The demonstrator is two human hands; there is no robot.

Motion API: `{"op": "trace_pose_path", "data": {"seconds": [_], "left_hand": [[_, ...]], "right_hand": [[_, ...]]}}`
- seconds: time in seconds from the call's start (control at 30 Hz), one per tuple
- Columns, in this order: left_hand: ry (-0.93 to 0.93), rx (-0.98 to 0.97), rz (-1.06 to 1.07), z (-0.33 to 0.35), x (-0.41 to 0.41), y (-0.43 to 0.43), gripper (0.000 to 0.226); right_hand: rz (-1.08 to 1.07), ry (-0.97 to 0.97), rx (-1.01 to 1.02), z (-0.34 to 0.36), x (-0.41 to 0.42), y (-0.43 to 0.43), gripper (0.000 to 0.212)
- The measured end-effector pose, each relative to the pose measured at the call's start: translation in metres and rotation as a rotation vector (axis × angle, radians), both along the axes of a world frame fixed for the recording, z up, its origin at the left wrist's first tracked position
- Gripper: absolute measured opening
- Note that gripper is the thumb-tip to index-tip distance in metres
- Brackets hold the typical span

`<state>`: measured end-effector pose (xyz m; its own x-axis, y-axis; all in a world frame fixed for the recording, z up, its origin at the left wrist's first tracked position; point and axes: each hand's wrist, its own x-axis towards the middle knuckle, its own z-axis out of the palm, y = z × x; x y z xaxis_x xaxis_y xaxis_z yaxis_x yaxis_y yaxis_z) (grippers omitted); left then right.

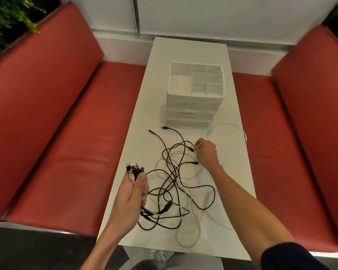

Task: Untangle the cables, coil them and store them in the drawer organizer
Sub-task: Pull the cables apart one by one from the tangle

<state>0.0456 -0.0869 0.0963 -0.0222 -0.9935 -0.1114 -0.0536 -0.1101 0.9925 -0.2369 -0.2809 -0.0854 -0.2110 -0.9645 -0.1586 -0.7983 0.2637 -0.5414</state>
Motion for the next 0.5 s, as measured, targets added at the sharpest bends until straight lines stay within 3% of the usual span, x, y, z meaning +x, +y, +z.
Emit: {"op": "trace_pose_path", "data": {"seconds": [0.1, 0.33, 0.43, 0.5], "left_hand": [[-0.024, -0.013, -0.018, -0.002, -0.003, -0.004, 0.044], [-0.06, -0.004, -0.029, 0.0, -0.007, -0.009, 0.045], [-0.051, -0.002, -0.043, 0.0, -0.006, -0.007, 0.044], [-0.046, -0.009, -0.046, 0.001, -0.004, -0.006, 0.044]], "right_hand": [[0.141, 0.109, 0.0, -0.019, 0.01, 0.003, 0.024], [0.217, 0.4, 0.04, -0.025, 0.03, 0.027, 0.046], [0.169, 0.294, 0.095, -0.006, 0.021, 0.025, 0.026], [0.021, 0.122, -0.008, 0.017, 0.015, 0.026, 0.019]]}}
